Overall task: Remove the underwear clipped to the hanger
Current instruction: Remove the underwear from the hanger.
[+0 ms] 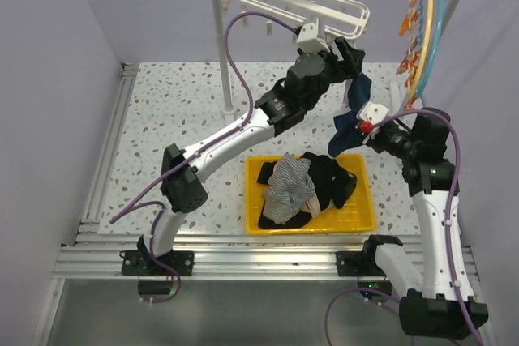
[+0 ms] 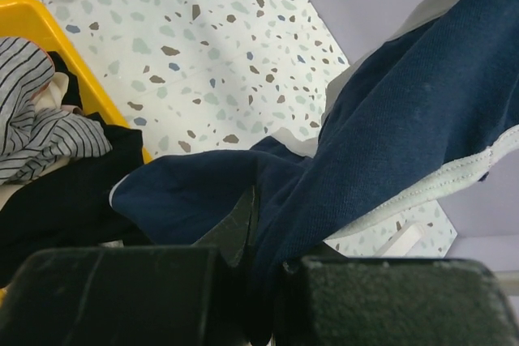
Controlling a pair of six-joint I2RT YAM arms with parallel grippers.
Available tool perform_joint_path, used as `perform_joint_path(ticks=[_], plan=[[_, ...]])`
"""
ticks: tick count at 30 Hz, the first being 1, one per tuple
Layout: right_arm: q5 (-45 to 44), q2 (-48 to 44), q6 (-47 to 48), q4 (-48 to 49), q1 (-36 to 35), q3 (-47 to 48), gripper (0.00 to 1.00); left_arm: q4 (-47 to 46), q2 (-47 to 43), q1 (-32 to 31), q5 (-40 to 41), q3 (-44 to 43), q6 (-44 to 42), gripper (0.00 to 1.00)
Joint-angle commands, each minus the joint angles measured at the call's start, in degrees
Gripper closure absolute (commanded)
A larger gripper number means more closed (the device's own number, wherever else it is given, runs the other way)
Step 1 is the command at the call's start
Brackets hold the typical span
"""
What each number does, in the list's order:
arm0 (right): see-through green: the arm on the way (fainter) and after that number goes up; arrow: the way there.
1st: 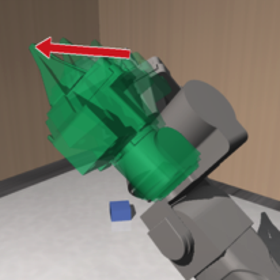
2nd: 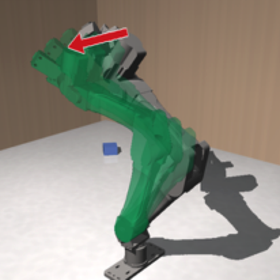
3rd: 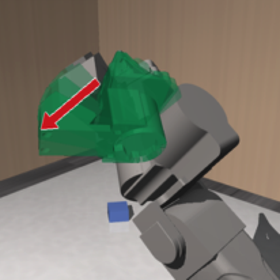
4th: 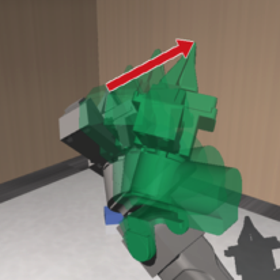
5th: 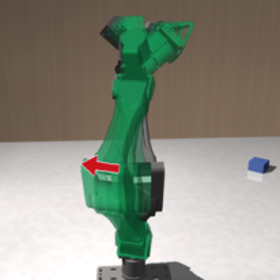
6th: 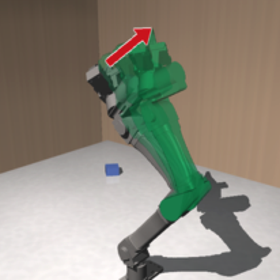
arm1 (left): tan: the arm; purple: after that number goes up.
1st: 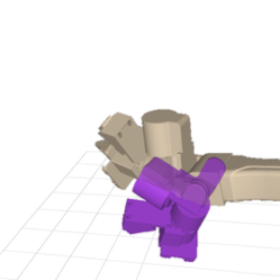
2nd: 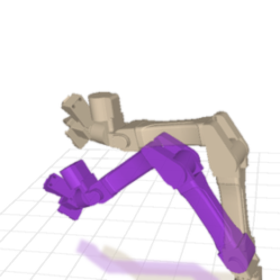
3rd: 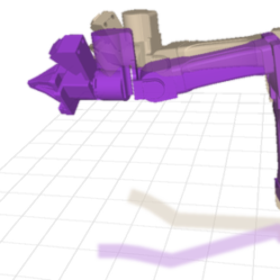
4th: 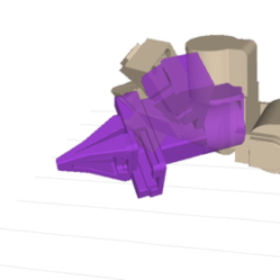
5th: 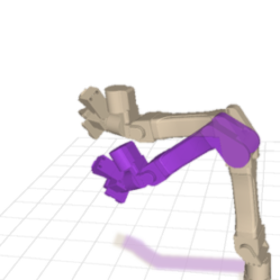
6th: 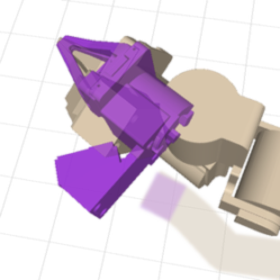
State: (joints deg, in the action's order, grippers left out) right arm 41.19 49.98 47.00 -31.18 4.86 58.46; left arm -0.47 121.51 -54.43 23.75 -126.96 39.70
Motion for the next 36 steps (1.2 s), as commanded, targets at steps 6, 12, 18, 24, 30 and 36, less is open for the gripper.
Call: perform_joint_path(ticks=[6, 12, 18, 24, 30, 36], plan=[[-0.6, -1.0, 1.3, 3.1, -0.7, -1.2, 1.0, -3.1, 1.3, -0.2, 1.7, -4.9, -2.3, 0.26], [-1.2, -0.6, 1.7, 3.5, -1.0, -1.9, 1.0, -4.3, 1.7, -0.3, 1.8, -6.2, -2.3, 0.27], [-1.3, -0.8, 1.2, 3.7, -1.3, -1.9, 1.0, -3.9, 2.9, -0.4, 1.6, -7.2, -2.4, 0.37], [-1.3, -1.2, 1.3, 3.7, -1.3, -1.9, 1.0, -4.7, 3.8, -0.3, 0.9, -8.8, -2.7, 0.56], [-1.7, -1.1, 1.4, 3.7, -1.4, -2.1, 1.0, -5.9, 2.9, -0.3, 0.2, -8.8, -2.7, 0.85], [-2.3, -1.2, 1.1, 4.0, -1.4, -2.3, 1.0, -7.0, 1.4, -0.3, 0.0, -7.6, -2.7, 1.0]])
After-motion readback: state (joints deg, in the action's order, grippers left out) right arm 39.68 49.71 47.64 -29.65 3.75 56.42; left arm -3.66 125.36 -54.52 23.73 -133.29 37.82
